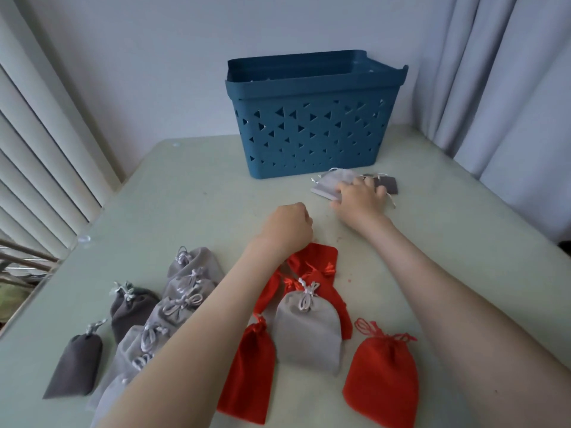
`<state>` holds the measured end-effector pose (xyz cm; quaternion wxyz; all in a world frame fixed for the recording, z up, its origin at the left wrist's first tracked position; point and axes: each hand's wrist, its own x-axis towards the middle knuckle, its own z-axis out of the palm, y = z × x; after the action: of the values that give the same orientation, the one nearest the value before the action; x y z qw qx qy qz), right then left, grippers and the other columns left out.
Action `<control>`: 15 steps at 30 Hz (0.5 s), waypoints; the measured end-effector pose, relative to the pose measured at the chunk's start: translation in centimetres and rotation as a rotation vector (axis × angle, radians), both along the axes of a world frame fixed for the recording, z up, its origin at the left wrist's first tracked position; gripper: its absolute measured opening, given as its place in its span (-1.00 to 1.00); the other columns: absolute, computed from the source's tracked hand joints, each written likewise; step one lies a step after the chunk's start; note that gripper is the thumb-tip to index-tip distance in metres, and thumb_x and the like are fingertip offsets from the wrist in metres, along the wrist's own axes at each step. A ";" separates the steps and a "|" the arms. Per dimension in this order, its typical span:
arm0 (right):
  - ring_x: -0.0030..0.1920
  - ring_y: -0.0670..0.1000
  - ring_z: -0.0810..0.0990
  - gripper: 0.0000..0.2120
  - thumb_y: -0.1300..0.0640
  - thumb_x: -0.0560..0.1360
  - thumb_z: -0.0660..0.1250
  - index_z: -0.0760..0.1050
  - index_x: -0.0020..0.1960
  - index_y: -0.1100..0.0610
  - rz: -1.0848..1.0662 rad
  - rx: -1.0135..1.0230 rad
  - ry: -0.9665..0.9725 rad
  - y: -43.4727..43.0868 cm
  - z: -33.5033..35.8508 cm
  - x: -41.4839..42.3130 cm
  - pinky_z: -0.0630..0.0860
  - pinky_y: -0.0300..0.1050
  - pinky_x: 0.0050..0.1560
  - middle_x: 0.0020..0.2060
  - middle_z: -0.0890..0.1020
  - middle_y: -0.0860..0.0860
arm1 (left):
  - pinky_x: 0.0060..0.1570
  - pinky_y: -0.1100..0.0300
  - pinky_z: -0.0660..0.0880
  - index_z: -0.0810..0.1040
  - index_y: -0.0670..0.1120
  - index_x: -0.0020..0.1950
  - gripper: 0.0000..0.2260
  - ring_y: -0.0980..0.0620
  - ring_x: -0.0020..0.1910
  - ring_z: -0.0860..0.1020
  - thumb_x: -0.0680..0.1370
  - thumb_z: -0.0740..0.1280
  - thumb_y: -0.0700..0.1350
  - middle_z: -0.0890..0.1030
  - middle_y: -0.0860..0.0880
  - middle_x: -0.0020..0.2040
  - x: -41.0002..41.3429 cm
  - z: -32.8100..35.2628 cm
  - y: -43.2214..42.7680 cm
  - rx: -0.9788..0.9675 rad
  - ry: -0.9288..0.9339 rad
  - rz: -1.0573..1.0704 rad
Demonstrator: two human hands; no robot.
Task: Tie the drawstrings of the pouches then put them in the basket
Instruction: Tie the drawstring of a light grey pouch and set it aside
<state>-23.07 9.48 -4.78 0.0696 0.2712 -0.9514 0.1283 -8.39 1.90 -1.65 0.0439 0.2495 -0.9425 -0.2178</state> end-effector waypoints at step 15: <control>-0.06 -0.16 0.44 -0.93 0.21 0.53 0.31 0.55 -0.08 0.08 0.676 -0.536 -0.160 5.8 4.7 9.3 0.32 -0.35 -0.03 -0.13 0.52 -0.07 | -0.03 -0.05 0.57 0.38 -0.31 0.30 -0.26 -0.21 0.06 0.57 0.50 0.16 0.35 0.55 -0.30 0.13 4.3 4.0 0.6 1.771 0.447 0.204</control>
<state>-13.73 15.31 -0.05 0.0175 0.5289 -0.7447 0.4067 -4.11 2.52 2.34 0.0368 0.2259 -0.3743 -0.8986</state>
